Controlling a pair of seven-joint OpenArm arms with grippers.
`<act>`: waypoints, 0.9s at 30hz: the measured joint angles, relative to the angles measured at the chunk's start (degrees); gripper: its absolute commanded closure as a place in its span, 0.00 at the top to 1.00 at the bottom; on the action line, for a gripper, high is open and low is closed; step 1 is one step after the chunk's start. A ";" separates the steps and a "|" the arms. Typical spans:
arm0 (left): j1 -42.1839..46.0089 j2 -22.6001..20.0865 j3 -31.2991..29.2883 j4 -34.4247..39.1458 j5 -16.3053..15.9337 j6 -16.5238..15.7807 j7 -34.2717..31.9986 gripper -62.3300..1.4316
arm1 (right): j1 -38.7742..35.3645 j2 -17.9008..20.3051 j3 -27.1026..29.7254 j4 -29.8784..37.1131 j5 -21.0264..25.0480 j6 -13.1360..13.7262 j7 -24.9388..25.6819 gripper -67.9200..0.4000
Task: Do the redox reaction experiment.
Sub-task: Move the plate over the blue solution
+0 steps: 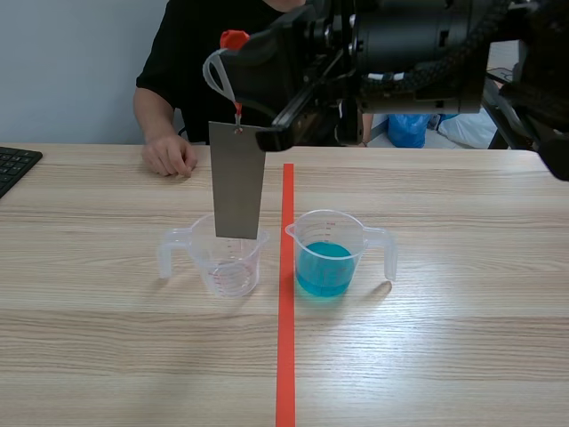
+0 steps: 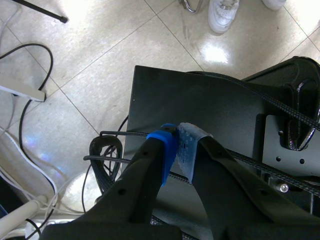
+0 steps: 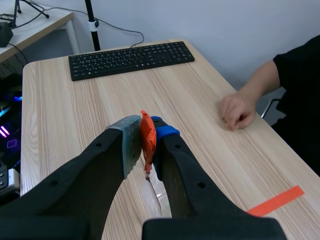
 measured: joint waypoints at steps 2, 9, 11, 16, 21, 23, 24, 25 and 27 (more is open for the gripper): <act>0.00 0.00 0.00 0.00 0.00 0.00 0.00 0.07 | 0.00 0.02 0.85 -0.02 -0.02 0.00 -1.38 0.02; 0.00 0.00 0.00 0.00 0.00 0.00 0.00 0.07 | 0.00 0.98 5.07 -0.11 2.25 0.00 -3.17 0.02; 0.00 0.02 0.00 0.00 0.00 0.00 -0.02 0.07 | 0.00 2.05 6.03 -0.17 2.36 0.00 -3.13 0.02; 0.00 0.00 0.00 0.00 0.00 0.00 0.00 0.07 | 0.00 4.72 7.72 -0.17 4.09 0.00 -3.10 0.02; 0.00 0.00 0.00 0.00 0.00 0.00 -0.02 0.07 | 0.00 6.54 9.86 -0.17 4.48 0.02 -3.10 0.02; 0.00 0.00 0.00 0.00 0.00 0.00 0.00 0.07 | 0.00 6.69 10.27 -0.24 4.46 0.02 -3.10 0.02; 0.00 0.00 0.00 0.00 0.00 0.00 0.00 0.07 | 0.00 6.69 10.36 -0.39 4.48 0.04 -3.10 0.02; 0.00 0.00 0.00 0.00 0.00 0.00 0.00 0.07 | 0.00 6.69 10.45 -0.66 4.50 0.07 -3.10 0.02; 0.00 0.00 0.00 0.00 0.00 0.00 0.00 0.07 | 0.00 6.69 10.73 -1.44 4.46 0.04 -3.15 0.02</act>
